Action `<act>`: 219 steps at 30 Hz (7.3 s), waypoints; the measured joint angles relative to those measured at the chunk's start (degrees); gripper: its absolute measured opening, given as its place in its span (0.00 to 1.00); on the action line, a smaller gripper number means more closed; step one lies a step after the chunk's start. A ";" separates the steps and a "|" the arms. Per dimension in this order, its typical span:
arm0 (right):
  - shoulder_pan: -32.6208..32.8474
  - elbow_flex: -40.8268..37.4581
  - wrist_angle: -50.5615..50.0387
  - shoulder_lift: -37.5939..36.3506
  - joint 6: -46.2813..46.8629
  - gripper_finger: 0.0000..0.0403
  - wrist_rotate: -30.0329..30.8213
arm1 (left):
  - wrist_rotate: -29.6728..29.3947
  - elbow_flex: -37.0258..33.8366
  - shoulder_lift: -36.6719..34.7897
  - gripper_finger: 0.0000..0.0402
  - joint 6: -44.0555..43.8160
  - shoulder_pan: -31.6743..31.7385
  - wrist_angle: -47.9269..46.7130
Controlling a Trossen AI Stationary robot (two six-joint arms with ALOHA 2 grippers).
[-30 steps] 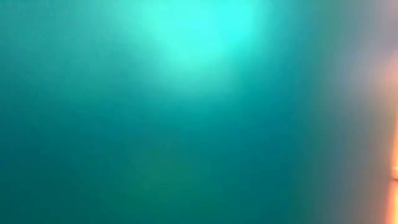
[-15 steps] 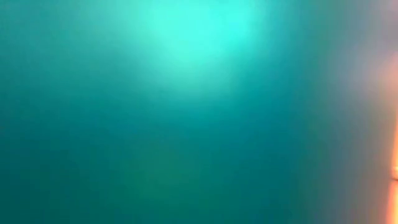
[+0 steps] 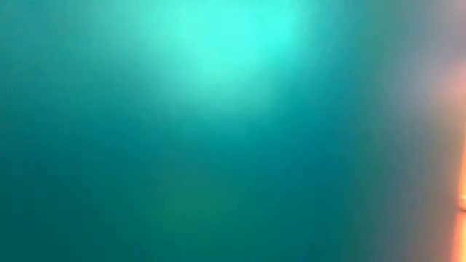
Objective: Pick & Place Kitchen Items
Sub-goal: Put the yellow table knife into the yellow bin
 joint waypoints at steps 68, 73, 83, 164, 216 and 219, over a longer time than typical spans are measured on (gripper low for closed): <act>-1.93 35.01 0.82 24.09 -0.43 0.28 -6.16 | -2.09 -0.27 -0.30 0.17 3.92 -27.85 64.03; -1.91 35.01 0.67 24.05 -0.40 0.10 -6.43 | -2.59 -0.27 -0.30 0.17 3.95 -27.85 63.98; 0.04 35.10 -3.20 23.98 -0.52 0.09 -5.70 | -2.62 -0.30 -0.30 0.17 3.22 -28.07 61.92; 37.91 34.97 -109.46 -14.03 91.45 0.09 -7.56 | -7.10 -0.25 -0.30 0.40 1.61 -28.96 51.11; 37.89 15.85 -74.48 -12.48 81.87 0.28 -10.47 | 3.80 -0.27 7.02 0.40 4.08 -40.18 40.57; 37.89 15.87 -73.64 -12.48 81.41 0.28 -10.47 | 4.54 -0.27 7.02 0.40 4.01 -40.21 40.07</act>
